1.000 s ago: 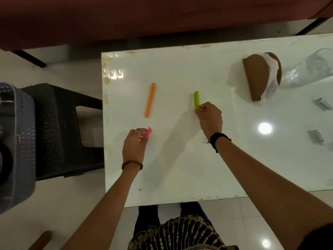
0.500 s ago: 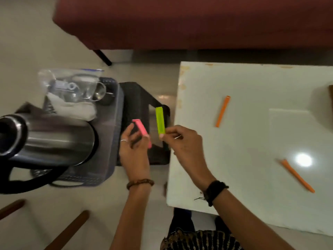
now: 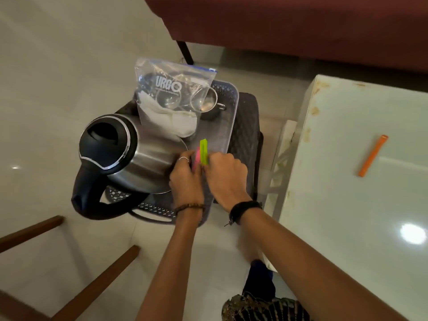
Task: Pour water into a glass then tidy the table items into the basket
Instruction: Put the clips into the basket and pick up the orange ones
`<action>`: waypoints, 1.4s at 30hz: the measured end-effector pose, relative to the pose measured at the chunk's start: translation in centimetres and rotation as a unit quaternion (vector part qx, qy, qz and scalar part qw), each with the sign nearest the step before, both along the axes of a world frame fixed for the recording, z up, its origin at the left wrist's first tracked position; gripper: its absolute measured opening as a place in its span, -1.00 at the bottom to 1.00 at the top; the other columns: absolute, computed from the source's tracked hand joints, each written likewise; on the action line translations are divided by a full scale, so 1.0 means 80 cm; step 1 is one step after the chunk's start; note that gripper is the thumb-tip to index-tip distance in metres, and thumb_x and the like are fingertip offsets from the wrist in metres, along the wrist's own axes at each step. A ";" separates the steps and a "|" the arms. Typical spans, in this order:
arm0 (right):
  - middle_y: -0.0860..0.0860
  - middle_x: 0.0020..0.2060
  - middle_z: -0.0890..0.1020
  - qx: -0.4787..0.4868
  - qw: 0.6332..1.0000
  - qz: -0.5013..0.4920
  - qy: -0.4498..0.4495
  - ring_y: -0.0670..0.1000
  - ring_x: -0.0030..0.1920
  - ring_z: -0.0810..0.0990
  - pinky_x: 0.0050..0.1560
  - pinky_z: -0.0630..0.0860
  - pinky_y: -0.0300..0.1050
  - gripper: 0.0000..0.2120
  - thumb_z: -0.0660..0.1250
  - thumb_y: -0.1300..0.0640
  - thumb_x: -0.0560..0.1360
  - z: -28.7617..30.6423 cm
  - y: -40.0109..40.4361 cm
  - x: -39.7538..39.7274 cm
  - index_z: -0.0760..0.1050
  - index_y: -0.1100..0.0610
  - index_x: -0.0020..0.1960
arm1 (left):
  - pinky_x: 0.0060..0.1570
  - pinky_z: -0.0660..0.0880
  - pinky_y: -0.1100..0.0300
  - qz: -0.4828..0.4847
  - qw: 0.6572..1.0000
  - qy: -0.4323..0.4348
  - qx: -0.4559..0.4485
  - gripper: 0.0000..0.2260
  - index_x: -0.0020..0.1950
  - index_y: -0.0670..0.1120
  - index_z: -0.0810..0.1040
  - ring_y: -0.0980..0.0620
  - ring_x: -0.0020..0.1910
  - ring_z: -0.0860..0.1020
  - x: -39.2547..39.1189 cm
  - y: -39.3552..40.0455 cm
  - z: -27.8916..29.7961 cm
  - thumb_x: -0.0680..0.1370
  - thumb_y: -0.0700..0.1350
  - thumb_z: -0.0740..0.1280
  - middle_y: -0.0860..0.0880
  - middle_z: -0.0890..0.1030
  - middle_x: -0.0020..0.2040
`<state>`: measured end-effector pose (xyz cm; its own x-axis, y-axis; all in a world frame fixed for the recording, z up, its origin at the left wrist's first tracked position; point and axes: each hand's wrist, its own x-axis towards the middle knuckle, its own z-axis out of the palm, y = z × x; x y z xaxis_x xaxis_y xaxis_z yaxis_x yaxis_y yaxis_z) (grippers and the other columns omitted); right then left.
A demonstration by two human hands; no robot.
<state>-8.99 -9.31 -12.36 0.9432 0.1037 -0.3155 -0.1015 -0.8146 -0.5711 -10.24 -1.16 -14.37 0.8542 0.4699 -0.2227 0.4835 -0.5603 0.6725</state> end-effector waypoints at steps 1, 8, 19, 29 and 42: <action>0.20 -0.10 0.62 -0.002 1.000 0.006 -0.002 0.27 -0.08 0.58 -0.27 0.32 0.01 -0.79 0.13 0.12 0.58 -0.001 -0.002 0.000 0.47 0.21 -0.05 | 0.05 0.46 0.16 0.005 1.000 -0.006 -0.006 -0.80 0.13 -0.07 0.53 -0.09 0.08 0.56 0.001 -0.002 0.000 0.51 -0.19 0.30 -0.15 0.62 0.08; 0.05 -0.10 0.66 0.160 0.981 -0.080 -0.069 0.06 -0.13 0.62 -0.16 0.55 0.05 -0.85 0.20 0.10 0.56 0.006 -0.058 -0.016 0.48 0.11 0.07 | -0.04 0.47 0.42 -0.068 0.992 -0.104 -0.017 -0.86 -0.01 -0.14 0.57 0.10 -0.12 0.58 -0.004 -0.054 0.019 0.48 -0.31 0.30 -0.06 0.64 -0.06; -0.13 -0.08 0.64 0.078 0.931 -0.356 -0.017 -0.12 -0.28 0.52 -0.30 0.35 -0.26 -0.90 0.25 0.11 0.52 -0.049 -0.339 -0.146 0.48 -0.01 0.03 | 0.03 0.50 0.35 -0.351 0.924 0.040 -0.147 -0.84 0.07 -0.08 0.55 0.10 0.01 0.54 -0.061 -0.329 -0.029 0.52 -0.23 0.29 0.01 0.59 0.08; 0.03 0.02 0.56 -0.058 0.907 -0.417 0.029 0.05 -0.03 0.55 -0.28 0.32 -0.18 -0.78 0.23 0.25 0.50 -0.095 -0.532 -0.271 0.48 0.10 0.12 | 0.48 -0.04 0.10 -0.489 0.854 0.046 0.173 -0.50 0.47 0.02 0.16 -0.13 0.52 -0.01 -0.047 -0.438 -0.103 0.55 -0.19 0.21 -0.13 -0.03 0.54; -0.04 -0.09 0.58 -0.042 0.907 -0.411 0.077 0.00 -0.14 0.52 -0.38 0.25 -0.20 -0.86 0.23 0.20 0.50 -0.115 -0.541 -0.271 0.53 0.10 0.01 | -0.08 0.43 0.09 -0.314 0.940 0.052 0.126 -0.70 0.13 -0.14 0.53 -0.18 0.04 0.53 -0.028 -0.443 -0.112 0.46 -0.37 0.20 -0.20 0.55 0.10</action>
